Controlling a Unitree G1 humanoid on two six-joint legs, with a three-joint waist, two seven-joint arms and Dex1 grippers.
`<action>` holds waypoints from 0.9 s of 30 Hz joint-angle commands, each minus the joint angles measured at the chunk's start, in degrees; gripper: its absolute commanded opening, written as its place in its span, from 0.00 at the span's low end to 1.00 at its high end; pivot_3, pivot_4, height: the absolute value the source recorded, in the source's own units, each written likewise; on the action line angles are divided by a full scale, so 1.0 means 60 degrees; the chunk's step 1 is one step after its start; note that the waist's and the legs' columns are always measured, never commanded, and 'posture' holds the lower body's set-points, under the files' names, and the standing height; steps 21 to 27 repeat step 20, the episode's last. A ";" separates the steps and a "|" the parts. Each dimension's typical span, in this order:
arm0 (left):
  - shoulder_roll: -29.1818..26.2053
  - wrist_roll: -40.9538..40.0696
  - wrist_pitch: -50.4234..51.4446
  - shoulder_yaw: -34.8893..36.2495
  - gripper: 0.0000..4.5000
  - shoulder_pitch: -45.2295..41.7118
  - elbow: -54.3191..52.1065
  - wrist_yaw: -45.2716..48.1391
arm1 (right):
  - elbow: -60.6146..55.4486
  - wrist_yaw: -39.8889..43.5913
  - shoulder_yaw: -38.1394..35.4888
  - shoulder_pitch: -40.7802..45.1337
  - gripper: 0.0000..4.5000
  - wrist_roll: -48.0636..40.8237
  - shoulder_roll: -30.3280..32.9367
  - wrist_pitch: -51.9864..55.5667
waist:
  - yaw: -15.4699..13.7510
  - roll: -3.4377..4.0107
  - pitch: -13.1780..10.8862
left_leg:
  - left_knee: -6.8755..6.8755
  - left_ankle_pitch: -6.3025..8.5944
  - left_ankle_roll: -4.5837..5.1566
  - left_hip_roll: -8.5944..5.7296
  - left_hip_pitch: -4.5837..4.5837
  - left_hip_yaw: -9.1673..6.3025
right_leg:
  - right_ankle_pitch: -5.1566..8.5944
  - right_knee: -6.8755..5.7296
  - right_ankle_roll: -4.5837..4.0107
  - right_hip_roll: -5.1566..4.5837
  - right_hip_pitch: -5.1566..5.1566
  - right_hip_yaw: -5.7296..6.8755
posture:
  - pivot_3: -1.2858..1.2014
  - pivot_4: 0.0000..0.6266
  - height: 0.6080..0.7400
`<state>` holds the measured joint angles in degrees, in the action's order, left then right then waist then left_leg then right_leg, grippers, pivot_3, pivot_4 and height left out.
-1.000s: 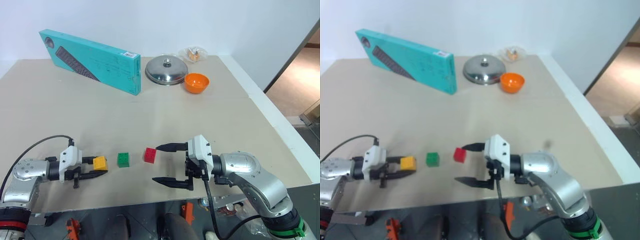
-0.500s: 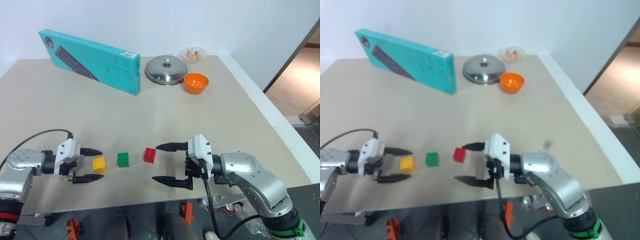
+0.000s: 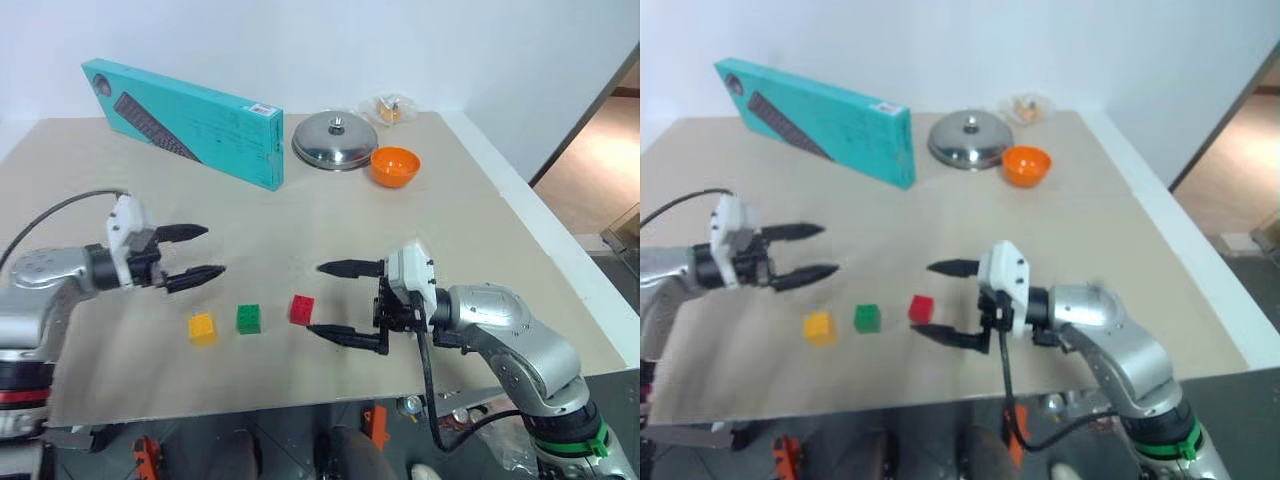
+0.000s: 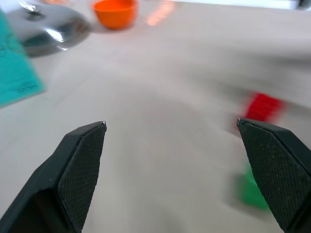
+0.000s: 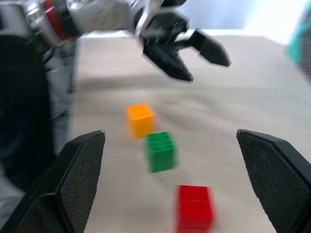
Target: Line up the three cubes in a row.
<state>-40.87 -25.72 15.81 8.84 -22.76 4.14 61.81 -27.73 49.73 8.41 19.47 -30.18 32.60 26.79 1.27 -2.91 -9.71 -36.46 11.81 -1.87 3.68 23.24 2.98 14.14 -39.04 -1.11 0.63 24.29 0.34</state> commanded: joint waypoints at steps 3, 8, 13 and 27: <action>0.1107 0.0969 -0.1189 -0.0144 0.99 -0.0234 0.0303 -0.1641 | 0.1911 -0.0713 0.0113 0.1106 1.00 0.1486 -0.0588 -0.1081 | 0.0010 0.0000 0.0000 | 0.0001 0.0000 0.0000 -0.0002 0.0005 0.0006 | -0.0003 0.0000 0.0003 0.0003 0.0007 -0.0010 | 0.52 0.24 1.00; 0.1535 0.1117 -0.1367 -0.0164 0.99 -0.0119 0.0363 -0.2094 | 0.3745 -0.0586 0.0252 0.2184 1.00 0.2019 -0.1226 -0.1673 | 0.0006 0.0000 0.0000 | 0.0002 0.0000 0.0000 0.0005 0.0006 0.0016 | -0.0007 -0.0001 -0.0001 0.0008 0.0009 -0.0007 | 0.52 0.24 1.00; 0.1523 0.1004 -0.0992 -0.0081 0.99 0.0231 -0.0101 -0.2435 | 0.4297 -0.0396 0.0167 0.2425 1.00 0.2100 -0.1396 -0.1895 | 0.0004 0.0001 -0.0001 | 0.0006 0.0000 0.0000 0.0007 0.0009 0.0014 | -0.0007 0.0000 0.0000 0.0004 0.0009 -0.0005 | 0.52 0.24 1.00; 0.1181 0.1376 -0.0807 0.0010 0.99 0.0818 -0.0682 -0.2962 | 0.4863 -0.0301 0.0015 0.2490 1.00 0.2214 -0.1450 -0.2230 | 0.0003 0.0002 -0.0001 | 0.0004 0.0000 -0.0001 0.0008 0.0002 0.0010 | -0.0013 -0.0001 -0.0004 -0.0007 0.0007 -0.0014 | 0.52 0.24 1.00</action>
